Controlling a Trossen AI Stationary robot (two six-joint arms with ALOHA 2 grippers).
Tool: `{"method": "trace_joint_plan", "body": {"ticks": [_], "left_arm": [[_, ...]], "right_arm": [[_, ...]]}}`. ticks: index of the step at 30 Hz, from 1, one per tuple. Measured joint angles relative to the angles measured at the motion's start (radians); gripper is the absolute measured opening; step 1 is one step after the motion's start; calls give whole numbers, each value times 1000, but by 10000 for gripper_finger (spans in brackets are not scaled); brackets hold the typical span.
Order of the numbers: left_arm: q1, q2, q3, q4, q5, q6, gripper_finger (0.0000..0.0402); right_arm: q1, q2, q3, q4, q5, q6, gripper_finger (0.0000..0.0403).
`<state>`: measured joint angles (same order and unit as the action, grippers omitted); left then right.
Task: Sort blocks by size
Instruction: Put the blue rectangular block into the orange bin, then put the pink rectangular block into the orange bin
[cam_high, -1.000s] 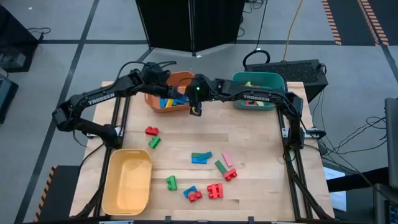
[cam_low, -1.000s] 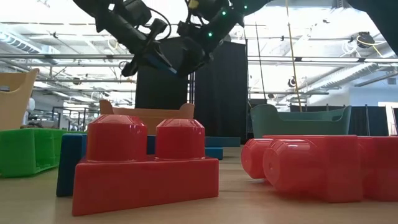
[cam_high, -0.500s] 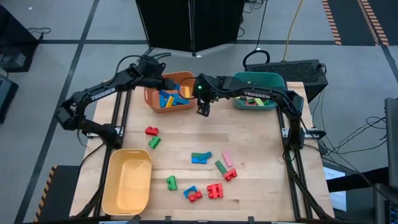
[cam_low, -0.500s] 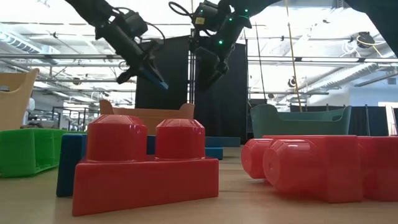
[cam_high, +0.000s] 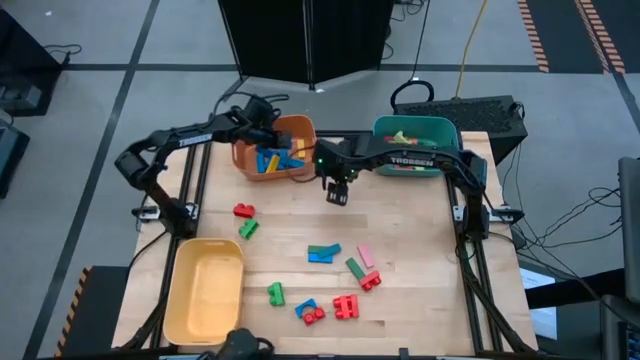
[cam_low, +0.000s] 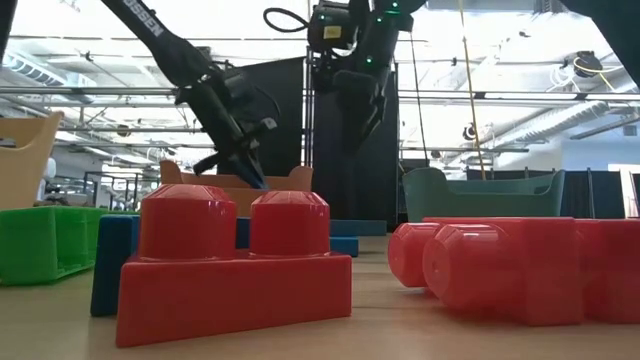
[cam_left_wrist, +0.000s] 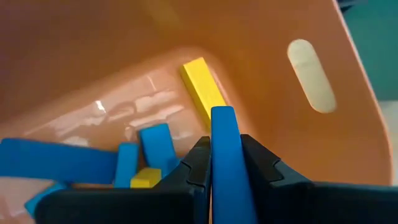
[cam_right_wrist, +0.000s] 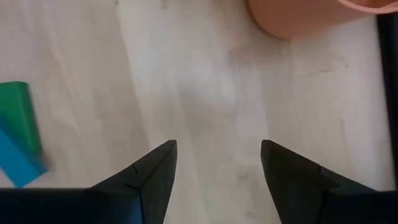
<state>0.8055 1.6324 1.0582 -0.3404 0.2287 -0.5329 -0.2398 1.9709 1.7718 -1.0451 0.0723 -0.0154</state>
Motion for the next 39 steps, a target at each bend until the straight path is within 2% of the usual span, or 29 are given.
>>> {"method": "trace_joint_plan", "body": {"ticks": [12, 23, 27, 33, 39], "left_arm": [[-3, 50, 0, 57, -11, -9, 53], [-3, 9, 0, 56, -8, -36, 142], [-7, -31, 0, 43, -1, -37, 163], [-15, -141, 0, 43, -7, -57, 166], [-31, -277, 0, 43, -56, -56, 166]], "right_arm": [[94, 0, 0, -11, 2, 100, 217], [137, 0, 0, -66, 9, 125, 217], [137, 0, 0, -68, 9, 134, 217], [137, -31, -23, -48, 14, 122, 217], [130, -181, -223, 95, 11, 149, 217]]}}
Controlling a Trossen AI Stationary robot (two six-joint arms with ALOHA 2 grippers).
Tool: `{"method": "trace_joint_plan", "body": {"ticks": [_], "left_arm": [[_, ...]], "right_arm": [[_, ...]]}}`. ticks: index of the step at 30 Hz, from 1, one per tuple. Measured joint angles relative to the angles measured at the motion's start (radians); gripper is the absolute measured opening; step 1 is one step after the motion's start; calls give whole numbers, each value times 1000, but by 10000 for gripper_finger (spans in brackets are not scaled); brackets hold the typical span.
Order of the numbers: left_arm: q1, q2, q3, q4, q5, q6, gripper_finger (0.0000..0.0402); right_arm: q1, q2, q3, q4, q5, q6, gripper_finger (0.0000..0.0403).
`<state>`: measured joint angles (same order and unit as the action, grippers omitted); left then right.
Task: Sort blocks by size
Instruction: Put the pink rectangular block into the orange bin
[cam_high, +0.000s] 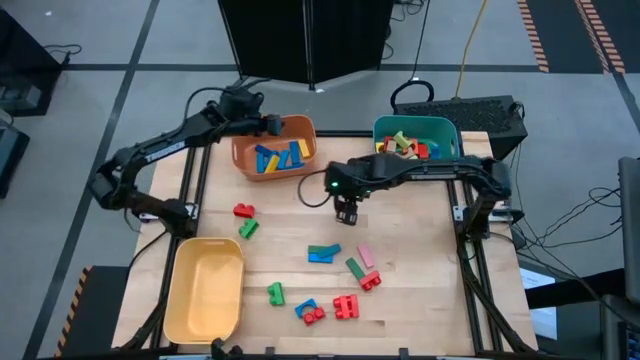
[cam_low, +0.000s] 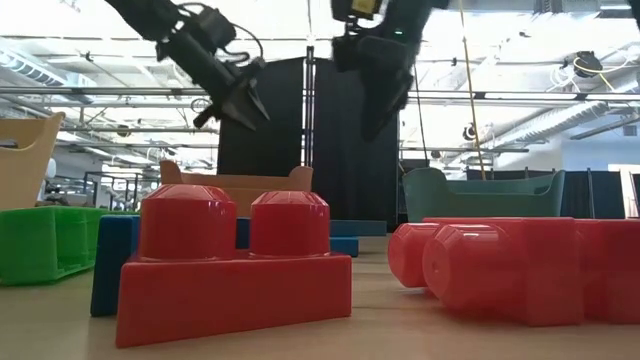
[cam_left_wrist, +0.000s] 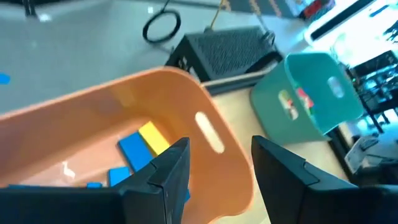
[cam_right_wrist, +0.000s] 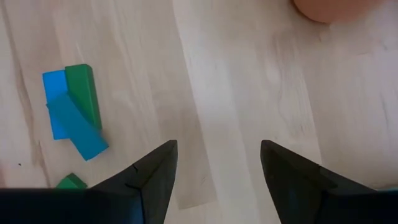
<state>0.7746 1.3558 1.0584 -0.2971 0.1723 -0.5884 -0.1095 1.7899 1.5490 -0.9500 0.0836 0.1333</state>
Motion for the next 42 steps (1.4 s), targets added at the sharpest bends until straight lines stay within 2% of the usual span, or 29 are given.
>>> {"method": "trace_joint_plan", "body": {"ticks": [10, 16, 19, 23, 29, 38, 42], "left_arm": [[-18, -81, 1, 0, -21, 0, 167], [-25, -65, 1, -7, -18, -16, 167], [-26, -63, 0, -6, 11, -98, 167], [-40, -59, 0, 0, 22, -97, 167], [-113, -60, 0, 4, 27, -56, 167], [-300, -60, 0, 4, -30, -6, 166], [-399, -60, 0, 4, -92, 10, 166]], "right_arm": [[8, -329, -414, 265, -10, 155, 217], [43, -479, -593, 361, -12, 224, 217], [67, -523, -662, 379, -38, 233, 217], [110, -532, -731, 400, -89, 244, 217], [175, -525, -769, 403, -88, 255, 217], [252, -512, -767, 431, -87, 111, 217], [284, -490, -767, 449, -141, 48, 217]]}}
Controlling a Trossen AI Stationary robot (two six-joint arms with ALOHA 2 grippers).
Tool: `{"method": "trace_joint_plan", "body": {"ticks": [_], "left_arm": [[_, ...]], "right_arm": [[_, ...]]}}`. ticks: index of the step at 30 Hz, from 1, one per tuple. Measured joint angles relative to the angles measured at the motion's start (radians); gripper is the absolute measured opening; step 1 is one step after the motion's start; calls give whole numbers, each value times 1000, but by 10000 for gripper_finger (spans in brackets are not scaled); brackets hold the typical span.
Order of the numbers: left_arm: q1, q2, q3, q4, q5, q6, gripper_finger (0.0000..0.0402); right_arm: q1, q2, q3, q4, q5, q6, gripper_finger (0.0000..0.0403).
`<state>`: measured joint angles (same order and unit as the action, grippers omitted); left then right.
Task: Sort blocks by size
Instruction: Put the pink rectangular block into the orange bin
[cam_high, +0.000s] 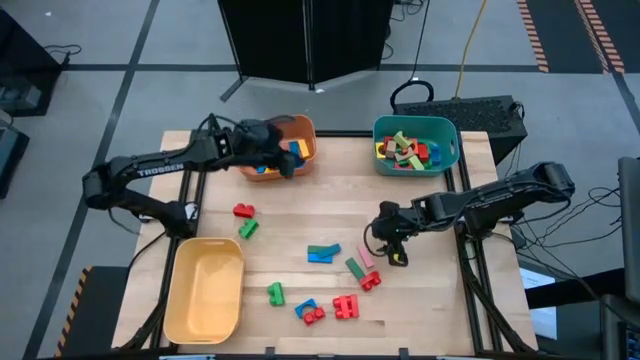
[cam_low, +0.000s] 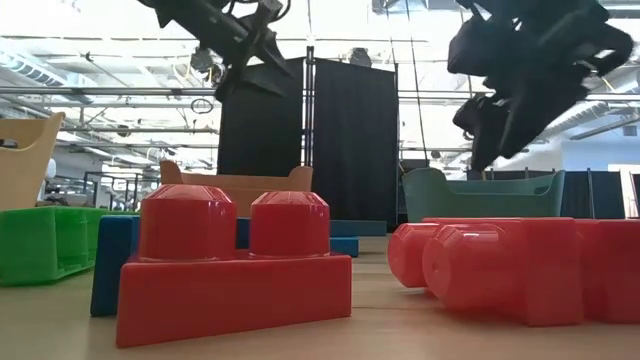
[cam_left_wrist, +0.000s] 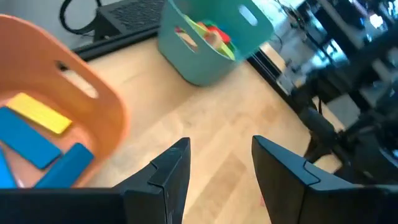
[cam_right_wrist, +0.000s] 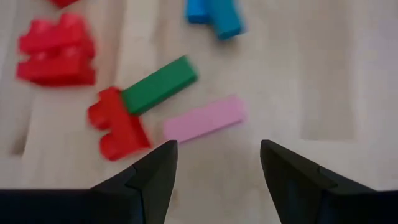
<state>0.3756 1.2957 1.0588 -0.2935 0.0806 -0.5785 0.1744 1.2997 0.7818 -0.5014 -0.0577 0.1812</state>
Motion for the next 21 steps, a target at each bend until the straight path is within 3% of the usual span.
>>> {"method": "trace_joint_plan", "body": {"ticks": [5, 14, 21], "left_arm": [[-120, 0, 0, -1, -65, 23, 166], [-287, 0, 0, -3, -123, -79, 166], [-389, 0, 0, -11, -186, -114, 166]], "right_arm": [[55, 64, 0, 47, -24, -204, 217], [84, 222, 0, 66, -17, -849, 217], [81, 248, 0, 104, 72, -1174, 217]]}}
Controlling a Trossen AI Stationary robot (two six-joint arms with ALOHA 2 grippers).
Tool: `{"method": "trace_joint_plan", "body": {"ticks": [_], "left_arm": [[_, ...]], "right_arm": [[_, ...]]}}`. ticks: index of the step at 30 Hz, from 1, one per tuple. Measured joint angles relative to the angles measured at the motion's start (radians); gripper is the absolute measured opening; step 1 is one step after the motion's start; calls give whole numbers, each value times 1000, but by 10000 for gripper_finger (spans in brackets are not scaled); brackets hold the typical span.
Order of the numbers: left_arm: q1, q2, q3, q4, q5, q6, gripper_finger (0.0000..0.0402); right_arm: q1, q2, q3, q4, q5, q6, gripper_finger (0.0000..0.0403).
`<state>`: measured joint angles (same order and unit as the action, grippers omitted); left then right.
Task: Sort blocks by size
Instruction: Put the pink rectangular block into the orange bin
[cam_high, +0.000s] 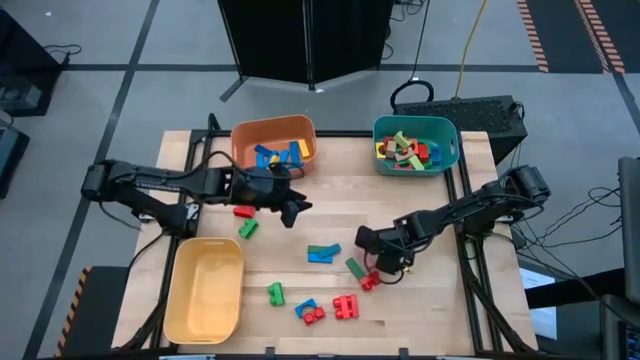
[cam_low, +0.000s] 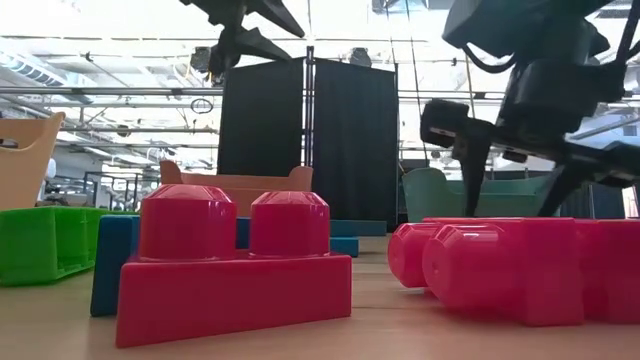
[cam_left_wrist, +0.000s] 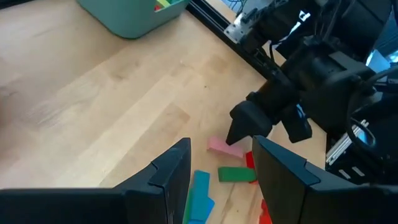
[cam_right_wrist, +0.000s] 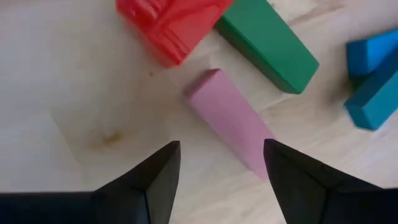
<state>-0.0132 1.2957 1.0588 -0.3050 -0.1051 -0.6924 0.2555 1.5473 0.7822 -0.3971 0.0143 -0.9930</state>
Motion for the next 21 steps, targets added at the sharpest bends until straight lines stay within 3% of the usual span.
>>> {"method": "trace_joint_plan", "body": {"ticks": [10, 17, 21], "left_arm": [[-36, 0, 0, -29, -38, -10, 166], [-40, 0, 0, -50, -39, -19, 166], [-40, 0, 0, -54, -39, -9, 166]], "right_arm": [[-7, 104, 12, 91, 7, -189, 217], [-17, 146, 56, 60, -1, -195, 214], [-44, 149, 78, 33, -32, -163, 190]]}}
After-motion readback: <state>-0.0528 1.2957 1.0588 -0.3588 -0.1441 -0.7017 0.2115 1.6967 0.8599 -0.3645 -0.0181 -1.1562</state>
